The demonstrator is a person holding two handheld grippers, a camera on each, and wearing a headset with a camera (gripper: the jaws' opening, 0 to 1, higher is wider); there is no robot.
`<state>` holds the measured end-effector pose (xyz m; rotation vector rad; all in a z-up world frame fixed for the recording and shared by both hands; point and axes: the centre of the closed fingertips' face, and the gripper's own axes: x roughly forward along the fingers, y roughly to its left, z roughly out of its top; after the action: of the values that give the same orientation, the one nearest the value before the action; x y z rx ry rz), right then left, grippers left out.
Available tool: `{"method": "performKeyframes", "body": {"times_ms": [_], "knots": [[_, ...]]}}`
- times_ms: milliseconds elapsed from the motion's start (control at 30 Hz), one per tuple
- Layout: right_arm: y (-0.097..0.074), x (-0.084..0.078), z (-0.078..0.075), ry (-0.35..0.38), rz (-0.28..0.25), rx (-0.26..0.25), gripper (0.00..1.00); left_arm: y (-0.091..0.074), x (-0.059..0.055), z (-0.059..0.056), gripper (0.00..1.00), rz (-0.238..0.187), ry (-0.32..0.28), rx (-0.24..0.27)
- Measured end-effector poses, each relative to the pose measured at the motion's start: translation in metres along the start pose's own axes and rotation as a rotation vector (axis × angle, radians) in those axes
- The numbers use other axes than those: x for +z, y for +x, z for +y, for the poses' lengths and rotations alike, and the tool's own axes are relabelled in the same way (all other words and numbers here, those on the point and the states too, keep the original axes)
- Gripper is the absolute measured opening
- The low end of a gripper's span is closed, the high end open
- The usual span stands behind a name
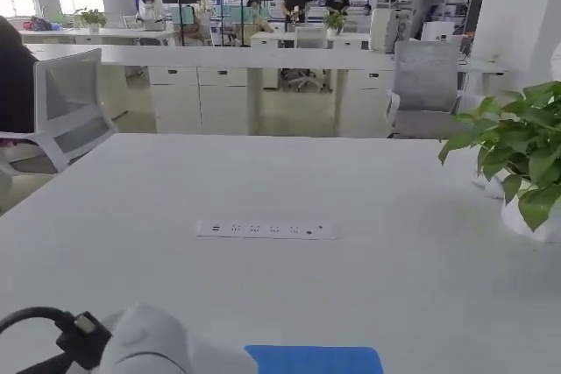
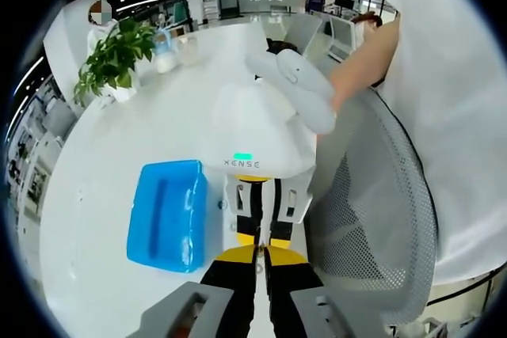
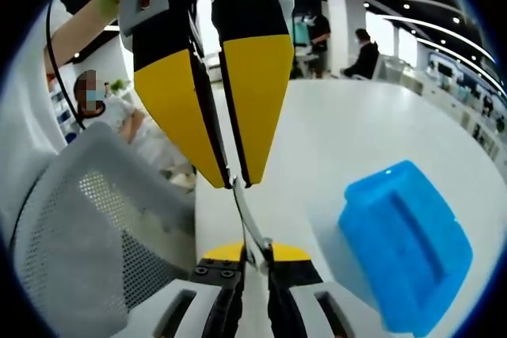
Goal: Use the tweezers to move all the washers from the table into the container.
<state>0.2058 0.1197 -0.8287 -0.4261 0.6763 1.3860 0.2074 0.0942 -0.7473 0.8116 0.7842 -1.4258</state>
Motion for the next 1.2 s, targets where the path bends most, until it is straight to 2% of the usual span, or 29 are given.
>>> {"method": "performKeyframes", "body": {"times_ms": [167,333,500,667,933,1033,1100,1133,1200], "knots": [[0.000,-0.001,0.001,0.002,0.001,-0.001,0.08,0.002,-0.001,-0.002,0.00,0.003,-0.001,-0.015],[-0.002,0.003,0.001,0.000,-0.016,-0.006,0.14,0.001,-0.003,-0.001,0.00,0.003,-0.014,-0.029],[-0.005,0.013,0.001,-0.003,-0.047,-0.003,0.07,0.000,-0.004,0.003,0.00,0.000,-0.035,-0.041],[-0.004,0.011,0.000,0.003,-0.038,-0.002,0.06,0.001,-0.004,0.004,0.00,-0.001,-0.045,-0.045],[-0.004,0.010,0.001,-0.013,-0.030,0.005,0.04,0.001,-0.002,-0.001,0.00,-0.001,-0.038,-0.038],[-0.004,0.009,0.000,-0.051,-0.010,-0.003,0.03,0.001,0.003,0.003,0.00,-0.038,-0.048,0.011],[-0.005,0.009,-0.001,-0.039,-0.013,-0.004,0.03,-0.003,0.010,0.006,0.00,-0.114,-0.087,0.062],[-0.005,0.009,-0.002,-0.023,-0.018,-0.005,0.02,-0.006,0.014,0.007,0.05,-0.169,-0.124,0.092],[-0.006,0.009,-0.004,0.012,-0.027,-0.010,0.02,-0.012,0.017,0.008,0.12,-0.240,-0.196,0.128]]}}
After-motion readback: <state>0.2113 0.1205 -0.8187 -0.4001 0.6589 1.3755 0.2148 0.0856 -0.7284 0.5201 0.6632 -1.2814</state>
